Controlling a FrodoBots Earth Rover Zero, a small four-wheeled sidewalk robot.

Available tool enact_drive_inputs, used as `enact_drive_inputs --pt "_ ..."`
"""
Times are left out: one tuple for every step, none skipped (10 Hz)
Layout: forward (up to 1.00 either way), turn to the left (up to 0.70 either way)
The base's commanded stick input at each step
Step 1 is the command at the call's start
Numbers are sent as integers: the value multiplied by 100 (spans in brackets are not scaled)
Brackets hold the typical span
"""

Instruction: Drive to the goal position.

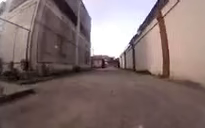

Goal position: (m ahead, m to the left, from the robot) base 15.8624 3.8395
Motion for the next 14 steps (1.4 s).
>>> enact_drive_inputs --pt "100 0" --pt "100 0" --pt "100 -9" --pt "100 -18" --pt "100 -22" --pt "100 -7" --pt "100 0" --pt "100 0" --pt "100 0" --pt "100 0" --pt "100 0" --pt "100 0" --pt "100 0" --pt "100 0"
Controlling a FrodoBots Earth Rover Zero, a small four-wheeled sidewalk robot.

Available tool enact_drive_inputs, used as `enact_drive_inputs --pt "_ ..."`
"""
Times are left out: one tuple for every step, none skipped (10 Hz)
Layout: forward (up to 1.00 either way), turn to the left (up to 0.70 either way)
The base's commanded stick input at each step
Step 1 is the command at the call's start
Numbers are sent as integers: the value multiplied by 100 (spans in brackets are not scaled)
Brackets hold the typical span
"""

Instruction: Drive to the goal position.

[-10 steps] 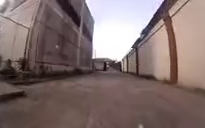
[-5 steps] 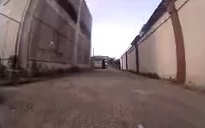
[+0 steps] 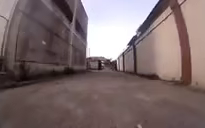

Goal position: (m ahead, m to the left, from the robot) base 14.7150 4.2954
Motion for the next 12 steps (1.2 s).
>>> enact_drive_inputs --pt "100 0" --pt "100 0" --pt "100 0" --pt "100 0" --pt "100 0" --pt "100 0" --pt "100 0" --pt "100 0" --pt "100 0" --pt "100 0" --pt "100 0" --pt "100 0"
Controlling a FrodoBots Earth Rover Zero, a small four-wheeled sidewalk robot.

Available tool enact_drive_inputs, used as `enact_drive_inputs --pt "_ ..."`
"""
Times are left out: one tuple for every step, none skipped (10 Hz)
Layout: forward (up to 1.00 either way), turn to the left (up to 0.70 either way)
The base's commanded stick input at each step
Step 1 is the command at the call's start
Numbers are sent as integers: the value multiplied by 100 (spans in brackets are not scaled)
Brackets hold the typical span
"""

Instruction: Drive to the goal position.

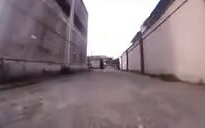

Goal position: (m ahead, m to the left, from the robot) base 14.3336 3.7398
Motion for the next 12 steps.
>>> enact_drive_inputs --pt "100 0" --pt "100 0" --pt "100 0" --pt "100 -7" --pt "100 -14" --pt "100 -16" --pt "100 -1" --pt "100 0" --pt "100 0" --pt "100 0" --pt "100 0" --pt "100 0"
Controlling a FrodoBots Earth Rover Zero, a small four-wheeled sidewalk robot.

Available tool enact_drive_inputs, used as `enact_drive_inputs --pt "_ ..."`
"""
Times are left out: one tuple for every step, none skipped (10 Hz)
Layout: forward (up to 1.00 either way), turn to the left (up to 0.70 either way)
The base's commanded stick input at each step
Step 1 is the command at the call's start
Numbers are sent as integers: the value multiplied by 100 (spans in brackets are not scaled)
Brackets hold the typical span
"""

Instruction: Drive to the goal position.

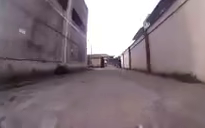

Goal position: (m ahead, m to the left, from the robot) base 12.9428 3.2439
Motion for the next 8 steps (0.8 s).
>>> enact_drive_inputs --pt "98 0" --pt "100 0" --pt "100 0" --pt "100 0" --pt "100 0" --pt "100 0" --pt "100 0" --pt "100 0"
